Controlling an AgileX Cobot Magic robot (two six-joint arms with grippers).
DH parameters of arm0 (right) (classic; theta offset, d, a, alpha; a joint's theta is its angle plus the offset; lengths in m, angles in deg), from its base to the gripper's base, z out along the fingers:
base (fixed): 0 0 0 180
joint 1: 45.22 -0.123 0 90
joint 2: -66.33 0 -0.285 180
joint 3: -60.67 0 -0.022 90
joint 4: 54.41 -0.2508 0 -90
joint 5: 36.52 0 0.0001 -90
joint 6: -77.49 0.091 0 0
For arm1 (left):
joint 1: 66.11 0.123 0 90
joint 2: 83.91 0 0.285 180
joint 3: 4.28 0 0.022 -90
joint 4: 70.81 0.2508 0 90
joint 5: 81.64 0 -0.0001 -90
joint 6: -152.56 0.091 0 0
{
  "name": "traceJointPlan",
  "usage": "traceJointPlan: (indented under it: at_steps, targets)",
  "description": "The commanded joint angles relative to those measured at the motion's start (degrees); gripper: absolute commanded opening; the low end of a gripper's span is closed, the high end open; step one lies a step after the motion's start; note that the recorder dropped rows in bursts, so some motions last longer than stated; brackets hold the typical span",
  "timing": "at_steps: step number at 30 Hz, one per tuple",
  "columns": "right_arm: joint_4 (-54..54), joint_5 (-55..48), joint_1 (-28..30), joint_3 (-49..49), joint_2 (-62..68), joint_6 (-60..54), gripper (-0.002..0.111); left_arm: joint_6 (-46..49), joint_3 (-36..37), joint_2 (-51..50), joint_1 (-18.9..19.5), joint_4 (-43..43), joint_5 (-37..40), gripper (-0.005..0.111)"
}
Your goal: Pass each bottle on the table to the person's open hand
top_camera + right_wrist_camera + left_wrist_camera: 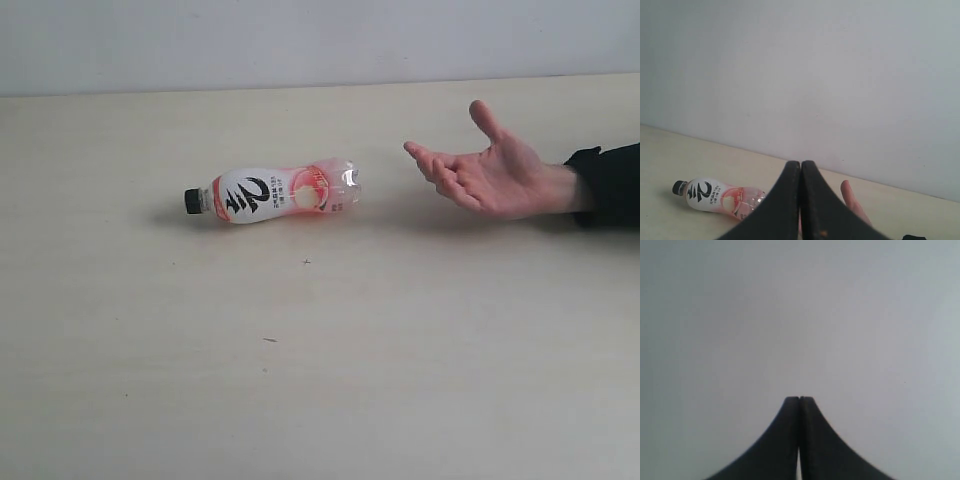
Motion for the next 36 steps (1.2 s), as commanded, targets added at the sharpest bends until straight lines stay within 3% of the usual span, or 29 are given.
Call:
traceJointPlan:
  at_steps: [1, 6, 10, 13, 17, 19, 23, 25, 29, 32, 36]
  targets:
    - [-0.13, 0.29, -0.03, -0.19, -0.31, 0.06, 0.0, -0.55, -12.57, -16.4, 0.12, 6.01, 4.93, 0.001]
    - [-0.13, 0.29, -0.03, -0.19, -0.31, 0.06, 0.0, -2.3, -29.27, -31.81, 0.12, 19.09, 19.94, 0.001]
    - [-0.13, 0.29, -0.03, -0.19, -0.31, 0.06, 0.0, -1.76, -41.32, -43.41, -0.85, 23.49, 29.66, 0.001]
    - [-0.13, 0.29, -0.03, -0.19, -0.31, 0.06, 0.0, 0.93, -50.52, -51.67, -3.59, 28.29, 37.88, 0.001]
    - [-0.13, 0.29, -0.03, -0.19, -0.31, 0.06, 0.0, 14.86, -63.94, -63.0, -9.99, 28.52, 50.48, 0.001]
    - [-0.13, 0.29, -0.03, -0.19, -0.31, 0.06, 0.0, 20.98, -70.51, -67.61, -12.96, 26.23, 56.35, 0.0]
    - [-0.13, 0.29, -0.03, -0.19, -0.31, 0.06, 0.0, 45.78, -86.54, -79.2, -18.28, 10.18, 72.12, 0.0]
    - [-0.13, 0.29, -0.03, -0.19, -0.31, 0.06, 0.0, 58.25, -93.63, -84.89, -19.84, 2.09, 81.49, 0.0]
    - [-0.13, 0.29, -0.03, -0.19, -0.31, 0.06, 0.0, 73.3, -105.92, -95.15, -21.07, -12.18, 99.43, 0.0]
    - [-0.13, 0.29, -0.03, -0.19, -0.31, 0.06, 0.0, 81.65, -110.64, -101.26, -21.63, -17.53, 100.62, 0.0]
    - [-0.13, 0.29, -0.03, -0.19, -0.31, 0.06, 0.0, 87.23, -110.7, -105.65, -23.74, -14.69, 100.62, 0.0]
